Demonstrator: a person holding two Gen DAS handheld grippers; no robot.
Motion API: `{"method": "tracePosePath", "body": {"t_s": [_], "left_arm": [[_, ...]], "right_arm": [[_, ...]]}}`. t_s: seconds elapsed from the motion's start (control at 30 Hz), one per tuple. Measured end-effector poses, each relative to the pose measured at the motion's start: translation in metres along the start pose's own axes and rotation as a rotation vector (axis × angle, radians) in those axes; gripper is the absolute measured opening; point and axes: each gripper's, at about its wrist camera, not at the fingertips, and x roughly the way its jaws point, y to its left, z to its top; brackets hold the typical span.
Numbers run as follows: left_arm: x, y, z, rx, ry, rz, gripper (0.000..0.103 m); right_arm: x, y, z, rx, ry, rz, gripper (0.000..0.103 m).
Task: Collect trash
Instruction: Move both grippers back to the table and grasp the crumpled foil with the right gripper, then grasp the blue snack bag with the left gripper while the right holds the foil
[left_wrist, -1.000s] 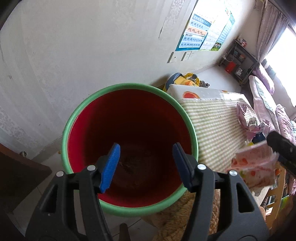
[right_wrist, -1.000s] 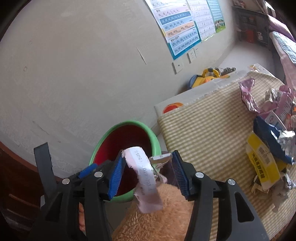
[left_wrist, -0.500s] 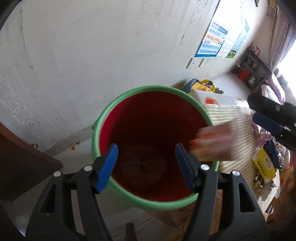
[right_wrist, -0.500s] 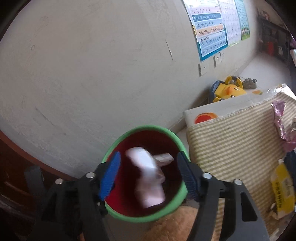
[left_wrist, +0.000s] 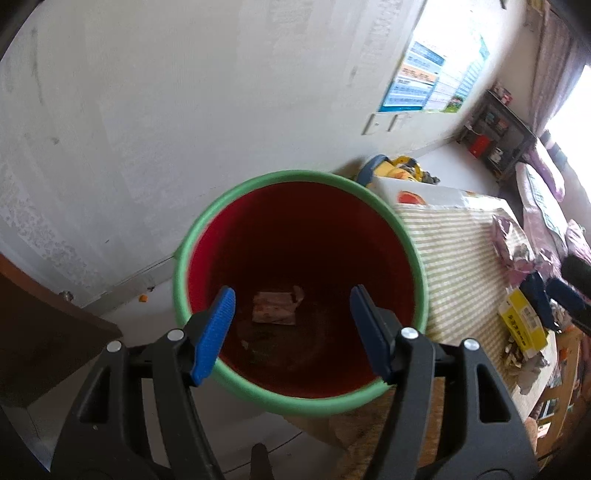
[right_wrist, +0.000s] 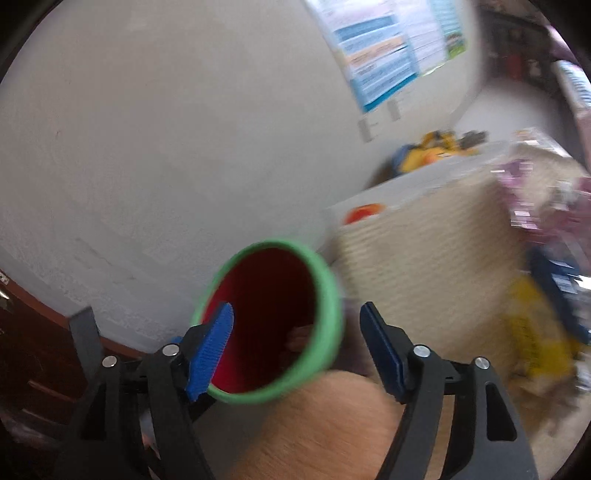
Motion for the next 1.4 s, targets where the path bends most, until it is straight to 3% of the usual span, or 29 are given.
{"method": "tracePosePath", "body": {"t_s": [0.2, 0.27, 0.37, 0.53, 0.6, 0.63, 0.67, 0.77, 0.9, 1.03, 1.1, 1.4], "left_arm": [[-0.006, -0.052, -0.007, 0.096, 0.001, -0.072, 0.065], [-0.008, -0.072, -0.01, 0.126, 0.005, -0.103, 0.066], [-0.012, -0.108, -0.017, 0.185, 0.018, -0.159, 0.068], [-0.021, -0.16, -0.03, 0.245, 0.036, -0.248, 0.077], [-0.022, -0.179, -0.033, 0.261, 0.043, -0.271, 0.078], [-0.022, -0.187, -0.034, 0.271, 0.047, -0.276, 0.078], [-0.021, -0.196, -0.035, 0.286, 0.05, -0.283, 0.078], [-0.019, -0.225, -0.035, 0.313, 0.042, -0.3, 0.078], [-0.006, -0.27, -0.029, 0.311, 0.064, -0.344, 0.078], [0.015, -0.314, -0.029, 0.35, 0.09, -0.336, 0.078], [0.029, -0.33, -0.032, 0.367, 0.103, -0.292, 0.078], [0.082, -0.339, -0.029, 0.35, 0.18, -0.184, 0.075]], "right_arm": [[-0.065, -0.101, -0.022, 0.075, -0.067, -0.345, 0.074], [-0.074, -0.13, -0.031, 0.12, -0.043, -0.399, 0.074], [-0.071, -0.172, -0.047, 0.219, -0.002, -0.406, 0.074], [-0.039, -0.208, -0.065, 0.305, 0.079, -0.357, 0.074], [-0.029, -0.218, -0.073, 0.338, 0.105, -0.327, 0.059], [-0.03, -0.222, -0.078, 0.361, 0.097, -0.283, 0.046], [-0.034, -0.221, -0.083, 0.378, 0.075, -0.268, 0.041], [-0.05, -0.209, -0.093, 0.345, 0.034, -0.291, 0.037], [-0.065, -0.197, -0.112, 0.35, -0.003, -0.258, 0.037], [-0.072, -0.184, -0.118, 0.28, -0.031, -0.269, 0.037], [-0.078, -0.177, -0.122, 0.247, -0.059, -0.289, 0.037], [-0.074, -0.184, -0.131, 0.261, -0.085, -0.294, 0.038]]}}
